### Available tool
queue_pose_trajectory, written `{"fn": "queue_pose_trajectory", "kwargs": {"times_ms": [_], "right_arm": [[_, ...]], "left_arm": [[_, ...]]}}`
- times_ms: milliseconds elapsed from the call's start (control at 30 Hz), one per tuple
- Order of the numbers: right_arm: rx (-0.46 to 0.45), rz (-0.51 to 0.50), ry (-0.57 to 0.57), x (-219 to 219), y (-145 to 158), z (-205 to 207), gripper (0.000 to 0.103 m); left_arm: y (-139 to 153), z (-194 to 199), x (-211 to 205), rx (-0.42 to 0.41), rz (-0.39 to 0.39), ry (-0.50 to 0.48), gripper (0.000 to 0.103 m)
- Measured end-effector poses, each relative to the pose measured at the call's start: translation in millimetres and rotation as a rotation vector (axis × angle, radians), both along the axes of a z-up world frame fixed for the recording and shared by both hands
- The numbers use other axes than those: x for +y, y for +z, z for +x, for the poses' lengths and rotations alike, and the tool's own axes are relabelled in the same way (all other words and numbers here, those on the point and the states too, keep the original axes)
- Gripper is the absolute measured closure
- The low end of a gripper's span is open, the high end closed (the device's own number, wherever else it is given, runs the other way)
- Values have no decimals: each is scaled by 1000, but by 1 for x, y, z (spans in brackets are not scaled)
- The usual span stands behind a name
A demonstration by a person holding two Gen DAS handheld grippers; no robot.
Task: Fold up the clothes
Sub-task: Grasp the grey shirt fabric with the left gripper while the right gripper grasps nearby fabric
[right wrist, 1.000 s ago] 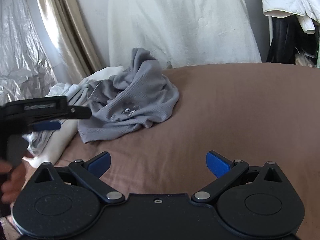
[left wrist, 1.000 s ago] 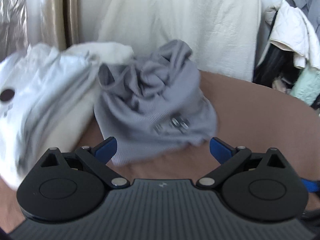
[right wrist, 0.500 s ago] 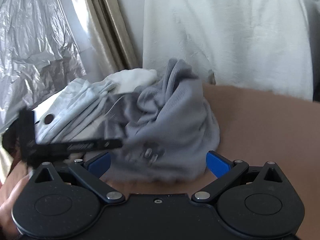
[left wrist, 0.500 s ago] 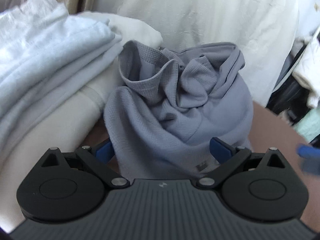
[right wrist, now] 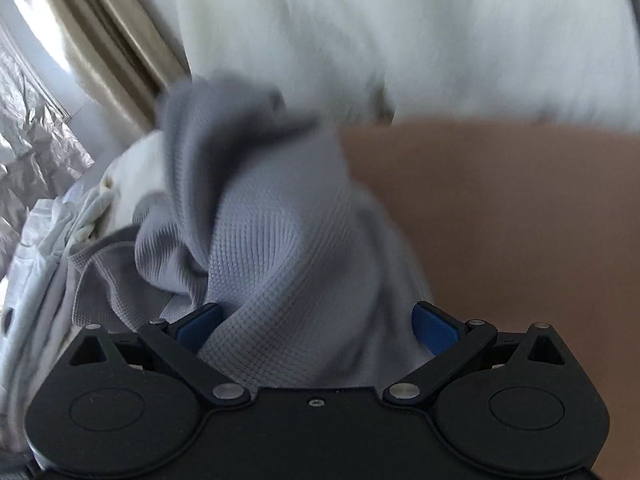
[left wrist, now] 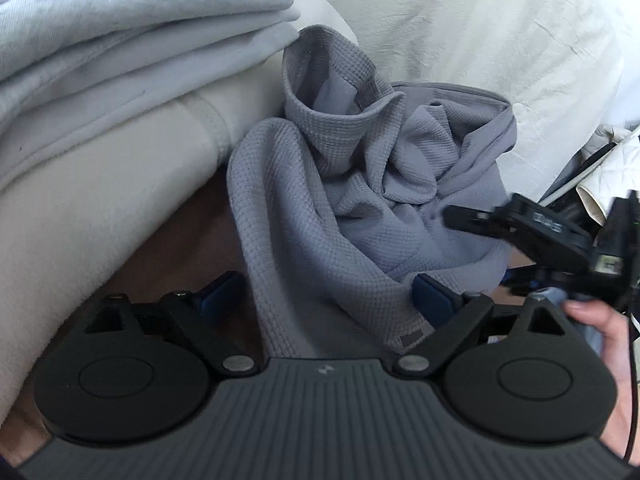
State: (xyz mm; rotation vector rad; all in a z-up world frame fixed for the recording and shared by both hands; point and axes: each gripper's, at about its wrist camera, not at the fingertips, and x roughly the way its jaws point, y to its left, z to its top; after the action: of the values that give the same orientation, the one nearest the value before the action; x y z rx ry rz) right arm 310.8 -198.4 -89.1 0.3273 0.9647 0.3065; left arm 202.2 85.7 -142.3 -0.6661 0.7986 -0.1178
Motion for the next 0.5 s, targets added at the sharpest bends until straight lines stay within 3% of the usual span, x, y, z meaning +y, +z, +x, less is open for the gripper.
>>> {"fn": "queue_pose_trajectory", "kwargs": {"times_ms": [67,100,133,167,233,300,400,467,500], "right_arm": [[-16,15,-2,7,-6,0,13],[-53,32,24,10,-5,-3,39],[-84,44,58,14,-2,-8,55],[-108,42,91,20,1,-13,58],[-162,1,150,30,8,-26,69],[-189,-11,181,34,13,-39,72],[-210,24,221,30,19,-62,75],[-221,11,270,30,22,-79,76],[-225,4,290,31,23,-86,76]], "left_arm": [[2,1,-2,8,18,-5,18],[4,2,-5,21,47,-16,23],[6,4,-7,31,79,-28,29],[8,4,-11,28,109,-43,33],[5,4,-9,12,47,-43,45],[2,4,-8,-4,-14,-42,50],[-10,1,-1,-28,-190,-32,50],[-14,-1,-3,-27,-253,-30,51],[-12,-2,-6,-34,-241,-39,52]]}}
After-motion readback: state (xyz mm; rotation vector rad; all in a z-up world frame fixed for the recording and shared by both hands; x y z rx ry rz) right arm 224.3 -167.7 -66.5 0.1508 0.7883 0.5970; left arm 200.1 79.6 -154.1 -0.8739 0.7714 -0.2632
